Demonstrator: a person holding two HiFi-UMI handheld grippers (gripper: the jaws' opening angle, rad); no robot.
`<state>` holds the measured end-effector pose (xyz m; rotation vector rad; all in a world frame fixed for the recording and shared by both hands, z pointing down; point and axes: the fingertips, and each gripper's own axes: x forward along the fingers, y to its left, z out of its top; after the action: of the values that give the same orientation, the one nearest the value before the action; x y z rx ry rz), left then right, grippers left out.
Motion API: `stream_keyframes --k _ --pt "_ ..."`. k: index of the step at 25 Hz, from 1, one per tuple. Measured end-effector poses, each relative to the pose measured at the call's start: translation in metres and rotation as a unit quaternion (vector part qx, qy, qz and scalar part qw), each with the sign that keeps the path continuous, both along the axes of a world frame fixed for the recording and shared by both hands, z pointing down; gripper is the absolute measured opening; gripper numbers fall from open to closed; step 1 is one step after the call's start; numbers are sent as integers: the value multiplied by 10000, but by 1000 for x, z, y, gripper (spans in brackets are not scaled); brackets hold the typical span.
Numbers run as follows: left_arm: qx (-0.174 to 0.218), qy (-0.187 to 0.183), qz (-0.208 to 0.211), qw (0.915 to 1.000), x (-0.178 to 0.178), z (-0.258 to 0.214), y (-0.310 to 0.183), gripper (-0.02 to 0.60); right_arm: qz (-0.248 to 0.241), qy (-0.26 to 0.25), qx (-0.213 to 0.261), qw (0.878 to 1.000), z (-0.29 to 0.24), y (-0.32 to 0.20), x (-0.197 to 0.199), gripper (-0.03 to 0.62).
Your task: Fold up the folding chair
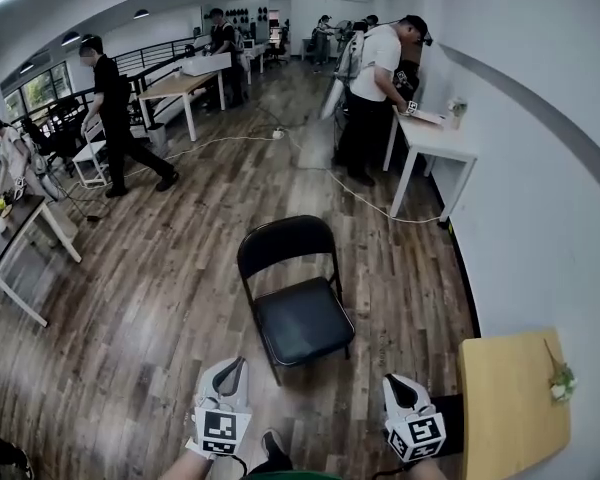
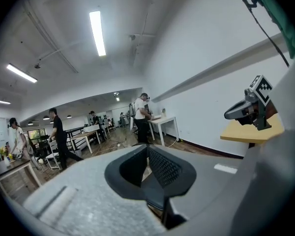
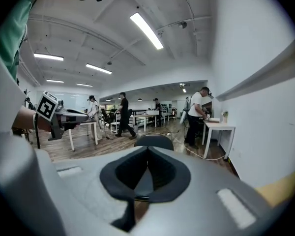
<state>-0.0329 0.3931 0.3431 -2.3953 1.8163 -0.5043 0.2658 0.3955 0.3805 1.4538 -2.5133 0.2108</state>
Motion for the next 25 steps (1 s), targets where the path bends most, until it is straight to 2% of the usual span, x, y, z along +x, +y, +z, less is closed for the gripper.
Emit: stream_keyframes --k 8,14,20,25 --pt "-119 62 50 9999 -73 9 -80 20 330 -133 -269 9990 17 -70 -51 3" --pt "-245 20 142 9996 -108 28 -108 20 443 -186 -408 9980 36 -98 -83 3" --pt "-341 14 88 9994 -123 47 -146 20 372 -119 -518 9979 60 -130 -100 3" --pt "-526 -26 160 9985 -111 64 -187 20 260 -284 -882 9954 93 -177 -109 3"
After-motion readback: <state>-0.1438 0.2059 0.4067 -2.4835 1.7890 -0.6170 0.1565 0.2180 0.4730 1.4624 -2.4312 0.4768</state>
